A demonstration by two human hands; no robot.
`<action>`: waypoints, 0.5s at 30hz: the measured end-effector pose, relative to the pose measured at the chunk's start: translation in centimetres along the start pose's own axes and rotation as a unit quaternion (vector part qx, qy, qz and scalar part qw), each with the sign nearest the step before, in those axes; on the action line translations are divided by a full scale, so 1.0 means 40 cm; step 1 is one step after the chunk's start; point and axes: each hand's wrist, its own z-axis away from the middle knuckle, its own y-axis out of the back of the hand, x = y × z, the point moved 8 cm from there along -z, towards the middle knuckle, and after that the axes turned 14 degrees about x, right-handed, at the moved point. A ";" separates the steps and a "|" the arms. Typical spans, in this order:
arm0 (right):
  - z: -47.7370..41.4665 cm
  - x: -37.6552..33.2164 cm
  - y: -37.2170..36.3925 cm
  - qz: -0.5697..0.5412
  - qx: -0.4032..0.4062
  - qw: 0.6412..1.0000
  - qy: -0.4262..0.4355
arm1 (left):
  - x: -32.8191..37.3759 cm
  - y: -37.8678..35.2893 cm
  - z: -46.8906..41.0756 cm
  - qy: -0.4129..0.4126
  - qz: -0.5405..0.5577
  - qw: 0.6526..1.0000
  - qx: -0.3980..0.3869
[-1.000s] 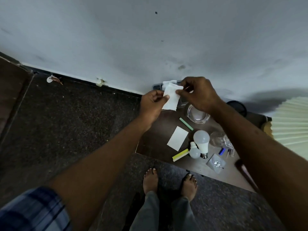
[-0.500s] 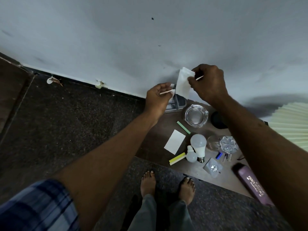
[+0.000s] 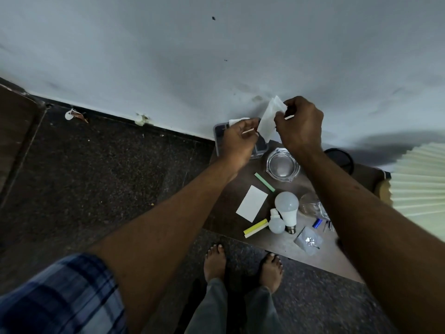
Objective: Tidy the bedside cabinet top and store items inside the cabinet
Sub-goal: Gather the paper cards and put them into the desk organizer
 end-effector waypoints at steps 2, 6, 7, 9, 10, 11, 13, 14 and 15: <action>0.004 0.008 -0.007 0.004 0.006 1.000 -0.006 | -0.001 0.000 -0.007 -0.006 -0.008 1.000 0.008; 0.018 0.019 -0.029 0.006 0.009 1.000 -0.014 | -0.005 -0.015 -0.010 0.005 -0.022 1.000 -0.008; 0.020 0.022 -0.034 0.004 0.009 1.000 -0.017 | -0.007 -0.021 -0.011 0.009 -0.024 1.000 -0.013; 0.027 0.026 -0.044 -0.004 0.007 1.000 -0.028 | -0.012 -0.031 -0.012 0.017 -0.024 0.999 -0.019; 0.031 0.027 -0.048 -0.007 0.007 0.999 -0.033 | -0.018 -0.034 -0.014 0.021 -0.025 0.999 -0.023; 0.036 0.029 -0.052 -0.008 0.008 0.999 -0.038 | -0.025 -0.038 -0.015 0.026 -0.026 0.999 -0.027; 0.050 0.034 -0.062 -0.010 0.005 0.999 -0.043 | -0.036 -0.041 -0.018 0.031 -0.027 0.999 -0.030; 0.060 0.038 -0.066 -0.009 0.003 0.999 -0.043 | -0.039 -0.041 -0.019 0.030 -0.028 0.999 -0.028; 0.068 0.044 -0.072 -0.007 0.000 0.999 -0.043 | -0.040 -0.042 -0.020 0.028 -0.027 0.999 -0.024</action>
